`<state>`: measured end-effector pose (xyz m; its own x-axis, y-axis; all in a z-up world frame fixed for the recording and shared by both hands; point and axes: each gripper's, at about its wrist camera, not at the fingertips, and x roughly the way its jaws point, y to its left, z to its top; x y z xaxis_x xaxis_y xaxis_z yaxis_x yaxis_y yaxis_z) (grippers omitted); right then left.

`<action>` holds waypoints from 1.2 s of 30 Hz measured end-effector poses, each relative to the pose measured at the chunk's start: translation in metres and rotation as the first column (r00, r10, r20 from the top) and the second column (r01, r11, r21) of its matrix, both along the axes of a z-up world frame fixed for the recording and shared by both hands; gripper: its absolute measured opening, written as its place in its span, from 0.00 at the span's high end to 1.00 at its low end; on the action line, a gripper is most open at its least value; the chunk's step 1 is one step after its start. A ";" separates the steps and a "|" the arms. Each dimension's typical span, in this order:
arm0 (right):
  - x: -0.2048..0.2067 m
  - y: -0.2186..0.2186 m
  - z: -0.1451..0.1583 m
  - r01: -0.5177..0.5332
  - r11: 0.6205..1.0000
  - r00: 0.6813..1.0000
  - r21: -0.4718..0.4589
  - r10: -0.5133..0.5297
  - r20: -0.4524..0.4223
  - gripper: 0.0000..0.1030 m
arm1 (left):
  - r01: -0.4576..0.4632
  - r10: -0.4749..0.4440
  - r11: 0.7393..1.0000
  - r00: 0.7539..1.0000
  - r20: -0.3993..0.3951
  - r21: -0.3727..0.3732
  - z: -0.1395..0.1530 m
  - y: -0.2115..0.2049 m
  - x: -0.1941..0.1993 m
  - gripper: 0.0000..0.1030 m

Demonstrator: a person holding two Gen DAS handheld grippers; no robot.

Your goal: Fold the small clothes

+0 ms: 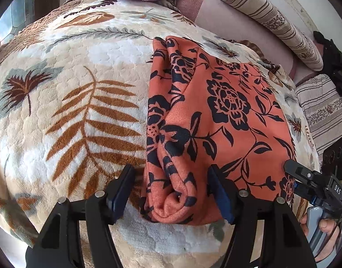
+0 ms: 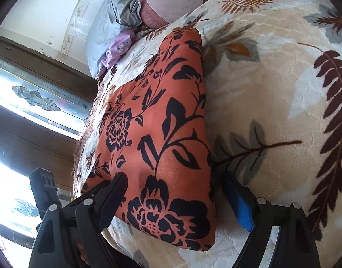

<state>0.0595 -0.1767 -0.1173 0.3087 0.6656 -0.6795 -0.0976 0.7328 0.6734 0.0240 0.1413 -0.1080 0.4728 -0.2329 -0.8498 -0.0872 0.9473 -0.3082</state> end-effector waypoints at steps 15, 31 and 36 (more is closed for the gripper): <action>0.003 -0.005 0.003 -0.008 0.998 1.000 0.056 0.009 -0.028 0.12 | -0.018 0.019 1.000 0.999 0.034 -0.024 0.020 0.006 0.032 0.30; 0.070 0.006 -0.002 -0.079 0.993 0.994 0.093 0.086 -0.068 0.15 | 0.049 -0.053 0.985 0.998 -0.022 -0.163 -0.009 0.012 0.089 0.26; 0.073 0.026 0.000 -0.149 0.988 0.988 -0.036 0.146 -0.056 0.55 | 0.091 -0.101 0.971 0.994 -0.036 -0.220 -0.017 0.009 0.093 0.55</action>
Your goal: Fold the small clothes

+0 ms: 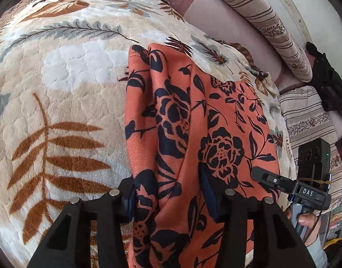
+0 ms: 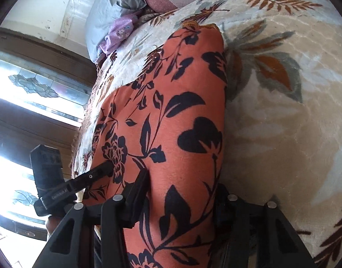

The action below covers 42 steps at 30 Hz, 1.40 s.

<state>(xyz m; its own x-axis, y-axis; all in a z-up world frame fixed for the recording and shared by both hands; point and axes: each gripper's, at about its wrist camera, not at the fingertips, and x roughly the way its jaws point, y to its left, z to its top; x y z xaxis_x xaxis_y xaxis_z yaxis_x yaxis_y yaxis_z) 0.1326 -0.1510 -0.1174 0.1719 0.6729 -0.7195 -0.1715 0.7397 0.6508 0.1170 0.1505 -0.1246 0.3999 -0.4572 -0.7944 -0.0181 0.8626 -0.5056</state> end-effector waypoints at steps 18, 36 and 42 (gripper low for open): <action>0.025 -0.094 0.109 0.076 0.995 0.951 0.068 -0.093 0.294 0.68 | 0.096 -0.092 0.995 0.952 0.291 0.002 0.103 -0.094 0.047 0.67; 0.000 -0.140 0.079 0.280 0.955 0.904 0.096 -0.296 0.308 0.22 | 0.045 -0.081 0.969 0.987 0.140 0.243 0.033 -0.097 0.032 0.33; 0.007 -0.105 0.029 0.201 0.979 0.970 -0.028 -0.195 0.146 0.07 | 0.017 -0.052 0.963 0.991 0.126 0.268 0.034 -0.099 0.018 0.32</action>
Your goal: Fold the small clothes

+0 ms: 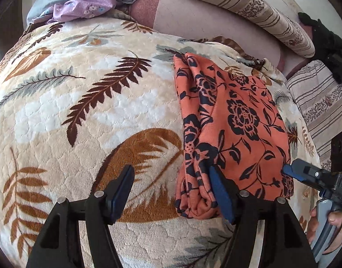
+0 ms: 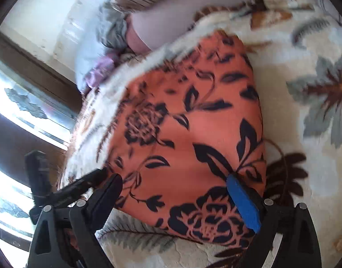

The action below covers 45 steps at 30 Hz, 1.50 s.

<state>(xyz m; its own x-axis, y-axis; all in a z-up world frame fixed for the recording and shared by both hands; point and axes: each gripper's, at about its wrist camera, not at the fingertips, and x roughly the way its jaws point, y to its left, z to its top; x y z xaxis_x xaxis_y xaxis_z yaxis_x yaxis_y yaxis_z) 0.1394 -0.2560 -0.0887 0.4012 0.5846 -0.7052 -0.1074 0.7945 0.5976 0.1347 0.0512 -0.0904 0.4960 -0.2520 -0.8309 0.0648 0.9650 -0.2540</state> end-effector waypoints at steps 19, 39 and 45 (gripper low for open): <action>-0.064 0.019 0.057 0.058 0.964 0.981 -0.261 -0.007 0.193 0.01 | -0.051 0.041 0.995 0.993 0.110 0.089 0.045 -0.014 -0.047 0.20; -0.130 0.032 0.054 0.088 0.852 0.984 -0.516 0.007 0.178 0.00 | -0.193 0.161 0.957 0.974 0.157 0.219 0.079 -0.039 -0.103 0.14; -0.127 0.033 0.069 0.121 0.820 0.978 -0.560 -0.002 0.208 0.00 | -0.181 0.140 0.955 0.973 0.183 0.234 0.096 -0.053 -0.106 0.11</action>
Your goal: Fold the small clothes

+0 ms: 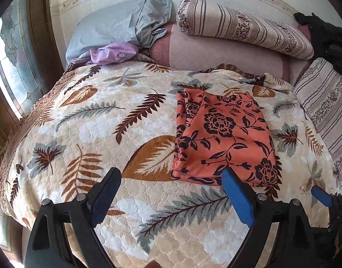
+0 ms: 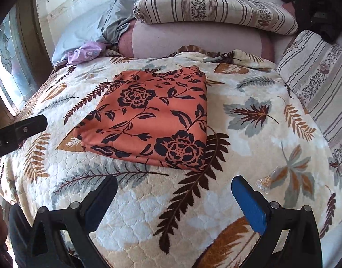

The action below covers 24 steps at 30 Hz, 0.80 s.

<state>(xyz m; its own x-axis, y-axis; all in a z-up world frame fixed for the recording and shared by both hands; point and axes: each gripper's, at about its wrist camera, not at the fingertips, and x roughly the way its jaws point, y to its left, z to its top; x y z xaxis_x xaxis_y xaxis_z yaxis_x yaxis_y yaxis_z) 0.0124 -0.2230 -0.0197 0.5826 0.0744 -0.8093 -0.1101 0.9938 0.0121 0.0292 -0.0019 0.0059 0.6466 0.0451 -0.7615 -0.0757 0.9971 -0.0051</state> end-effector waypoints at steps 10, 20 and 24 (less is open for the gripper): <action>0.000 -0.004 0.025 0.077 0.997 0.995 -0.006 -0.076 0.056 0.00 | -0.020 0.015 0.997 0.997 0.074 0.068 0.015 -0.005 -0.013 0.11; 0.003 0.003 0.031 0.064 0.998 0.996 -0.015 -0.063 0.062 0.00 | -0.013 0.011 1.000 0.998 0.066 0.028 0.016 -0.004 -0.012 0.11; 0.007 0.003 0.032 0.065 0.998 0.996 -0.019 -0.064 0.066 0.00 | -0.009 0.007 1.000 0.998 0.064 0.028 0.016 -0.006 -0.011 0.11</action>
<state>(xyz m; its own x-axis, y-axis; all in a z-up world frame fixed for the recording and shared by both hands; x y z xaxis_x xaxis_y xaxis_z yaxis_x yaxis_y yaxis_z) 0.0191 -0.2196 0.0128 0.6374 0.0180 -0.7703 -0.0455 0.9989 -0.0144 0.0184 -0.0074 0.0214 0.6933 0.0717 -0.7171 -0.0843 0.9963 0.0181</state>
